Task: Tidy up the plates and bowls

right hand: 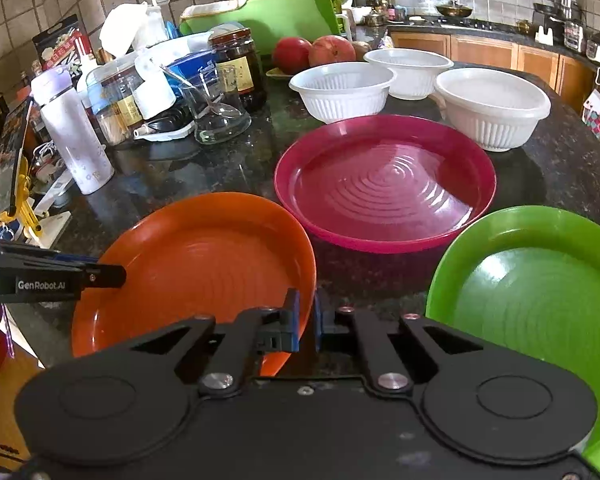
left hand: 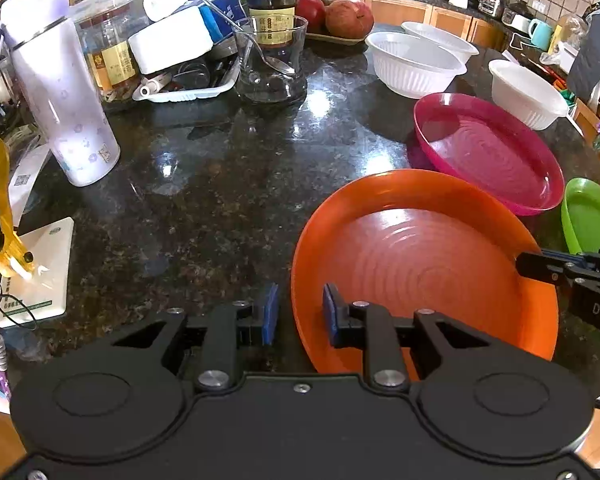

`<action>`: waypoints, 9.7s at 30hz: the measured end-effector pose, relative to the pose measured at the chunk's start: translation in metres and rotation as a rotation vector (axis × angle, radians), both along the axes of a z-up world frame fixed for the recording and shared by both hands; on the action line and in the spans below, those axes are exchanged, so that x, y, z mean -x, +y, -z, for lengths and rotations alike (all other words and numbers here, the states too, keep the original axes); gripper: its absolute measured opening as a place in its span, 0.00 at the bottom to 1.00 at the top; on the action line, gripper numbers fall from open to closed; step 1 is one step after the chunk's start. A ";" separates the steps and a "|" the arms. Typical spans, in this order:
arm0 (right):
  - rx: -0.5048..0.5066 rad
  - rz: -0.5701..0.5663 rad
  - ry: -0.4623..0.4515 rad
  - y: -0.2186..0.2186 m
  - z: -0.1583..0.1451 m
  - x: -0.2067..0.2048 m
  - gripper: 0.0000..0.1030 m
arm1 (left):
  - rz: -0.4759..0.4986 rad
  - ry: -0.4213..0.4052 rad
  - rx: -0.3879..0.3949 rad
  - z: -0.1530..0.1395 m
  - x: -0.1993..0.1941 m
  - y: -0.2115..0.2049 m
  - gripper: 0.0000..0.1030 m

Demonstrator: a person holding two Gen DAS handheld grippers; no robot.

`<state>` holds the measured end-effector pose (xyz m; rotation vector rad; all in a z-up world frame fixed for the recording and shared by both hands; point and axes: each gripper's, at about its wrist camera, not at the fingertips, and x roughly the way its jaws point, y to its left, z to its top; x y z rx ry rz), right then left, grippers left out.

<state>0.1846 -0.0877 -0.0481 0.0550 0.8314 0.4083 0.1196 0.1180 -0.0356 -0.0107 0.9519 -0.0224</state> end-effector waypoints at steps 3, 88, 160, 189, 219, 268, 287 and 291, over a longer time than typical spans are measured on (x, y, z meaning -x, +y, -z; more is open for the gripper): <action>0.007 0.017 -0.002 0.002 0.000 0.001 0.08 | 0.015 -0.007 -0.004 0.000 0.001 -0.001 0.14; 0.039 0.259 -0.251 -0.180 -0.030 0.024 0.63 | 0.245 -0.141 0.060 -0.028 -0.013 -0.146 0.62; -0.131 0.023 -0.140 -0.243 0.007 -0.039 0.46 | -0.052 -0.106 -0.083 -0.003 -0.008 -0.230 0.76; -0.035 0.005 -0.140 -0.232 0.017 -0.032 0.22 | 0.000 -0.025 0.073 0.007 -0.019 -0.223 0.47; 0.022 0.026 -0.179 -0.222 0.018 -0.024 0.10 | -0.053 -0.054 0.012 0.004 -0.011 -0.223 0.18; -0.014 -0.092 -0.160 0.079 -0.021 0.022 0.11 | -0.220 -0.157 -0.065 -0.026 0.045 0.046 0.19; -0.015 0.053 -0.233 0.088 -0.019 0.025 0.48 | -0.167 -0.241 0.030 -0.022 0.043 0.078 0.55; -0.043 0.092 -0.266 0.078 -0.025 0.031 0.55 | -0.157 -0.291 -0.005 -0.031 0.046 0.072 0.60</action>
